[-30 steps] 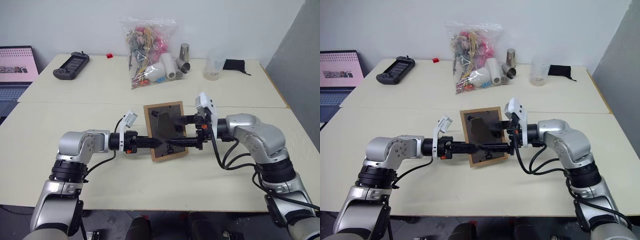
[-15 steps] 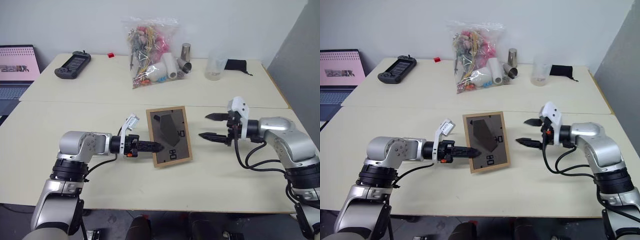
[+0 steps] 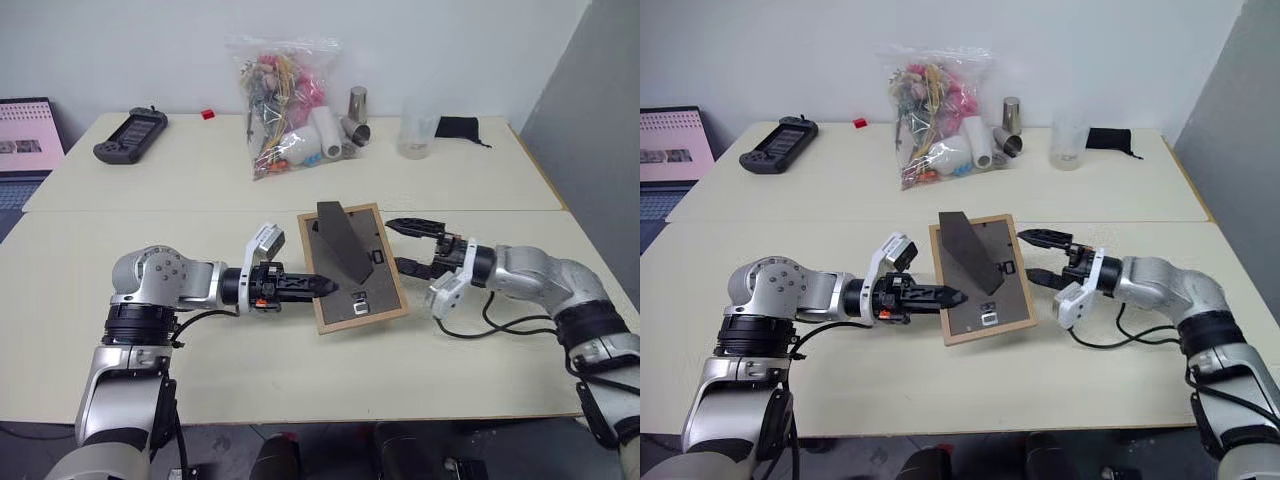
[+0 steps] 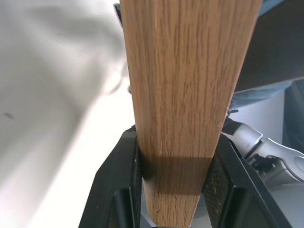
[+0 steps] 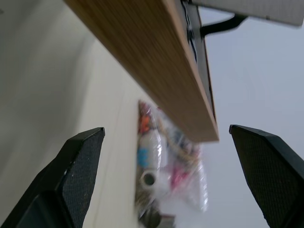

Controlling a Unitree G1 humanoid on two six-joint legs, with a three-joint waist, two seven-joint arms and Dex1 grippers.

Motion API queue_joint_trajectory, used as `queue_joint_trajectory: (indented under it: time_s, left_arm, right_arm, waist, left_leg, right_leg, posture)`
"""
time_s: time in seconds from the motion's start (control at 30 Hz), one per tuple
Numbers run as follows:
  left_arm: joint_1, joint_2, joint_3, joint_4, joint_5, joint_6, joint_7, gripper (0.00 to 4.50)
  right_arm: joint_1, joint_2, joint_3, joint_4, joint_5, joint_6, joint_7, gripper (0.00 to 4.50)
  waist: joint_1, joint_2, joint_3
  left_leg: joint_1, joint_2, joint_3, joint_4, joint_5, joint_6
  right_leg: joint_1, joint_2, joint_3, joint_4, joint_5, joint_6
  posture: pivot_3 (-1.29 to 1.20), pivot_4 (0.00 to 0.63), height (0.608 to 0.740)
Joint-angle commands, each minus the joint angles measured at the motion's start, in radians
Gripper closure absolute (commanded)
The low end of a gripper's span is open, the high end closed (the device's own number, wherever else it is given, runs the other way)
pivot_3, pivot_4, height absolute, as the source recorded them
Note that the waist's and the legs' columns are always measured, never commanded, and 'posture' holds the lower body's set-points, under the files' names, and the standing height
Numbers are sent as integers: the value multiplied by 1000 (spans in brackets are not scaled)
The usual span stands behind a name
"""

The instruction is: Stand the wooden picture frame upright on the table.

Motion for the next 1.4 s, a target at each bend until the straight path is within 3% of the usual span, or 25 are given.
queue_joint_trajectory:
  time_s: [0.03,0.1,0.2,0.53,0.73,0.8,1.1,1.2,1.27,1.4]
  left_arm:
    - [20,31,-4,-61,-127,4,48,3204]
    - [37,40,-8,-79,-152,4,71,3204]
    - [47,40,0,-93,-173,4,107,3204]
    - [69,40,2,-118,-212,4,154,3204]
    - [97,44,-1,-176,-150,-51,134,3204]
    - [109,42,4,-175,-113,-107,132,2502]
    - [37,115,106,-86,-10,-263,80,632]
    - [62,145,114,-145,19,-313,63,43]
    - [82,148,143,-173,51,-370,95,0]
    - [172,188,174,-297,139,-504,122,0]
  right_arm:
    - [-72,20,54,21,-118,-33,-179,21]
    - [-95,23,77,36,-146,-45,-234,21]
    - [-119,14,104,55,-173,-46,-300,573]
    - [-130,-23,153,21,-221,-42,-424,2851]
    - [-121,-38,165,14,-210,-38,-434,2959]
    - [-115,-45,163,8,-202,-38,-433,2960]
    - [-98,-66,156,61,-116,-52,-375,3176]
    - [-103,-55,157,138,-19,-61,-304,3181]
    - [-111,-31,174,226,147,-78,-173,3181]
    - [-59,37,192,193,693,108,279,3182]
  waist:
    - [1,0,0]
    - [1,0,0]
    - [1,0,0]
    - [0,0,0]
    - [0,0,0]
    - [0,0,0]
    - [-1,0,0]
    - [-1,0,0]
    - [-1,0,0]
    - [-8,-1,0]
  left_leg:
    - [0,0,0,0,0,0]
    - [0,0,0,0,0,0]
    - [0,0,0,0,0,0]
    - [0,-1,0,0,0,0]
    - [0,-1,0,0,0,0]
    - [0,-1,0,0,0,0]
    - [0,-1,0,0,-1,1]
    - [0,-1,0,0,-1,2]
    - [0,-1,1,0,-1,2]
    - [0,0,1,0,-1,3]
  right_leg:
    - [0,0,0,0,0,0]
    - [0,-1,0,0,0,0]
    - [0,-1,0,0,0,0]
    - [0,-1,0,0,0,0]
    - [0,-1,1,0,0,0]
    - [0,-1,0,0,0,0]
    - [1,-1,0,0,0,0]
    - [1,-1,0,0,0,0]
    - [1,-1,0,0,0,0]
    - [2,-1,0,-1,0,0]
  posture:
    - [0,150,740]
    - [0,150,740]
    - [0,150,740]
    - [0,150,740]
    - [0,150,740]
    - [0,150,740]
    - [0,150,740]
    - [0,150,740]
    - [0,150,740]
    - [0,150,740]
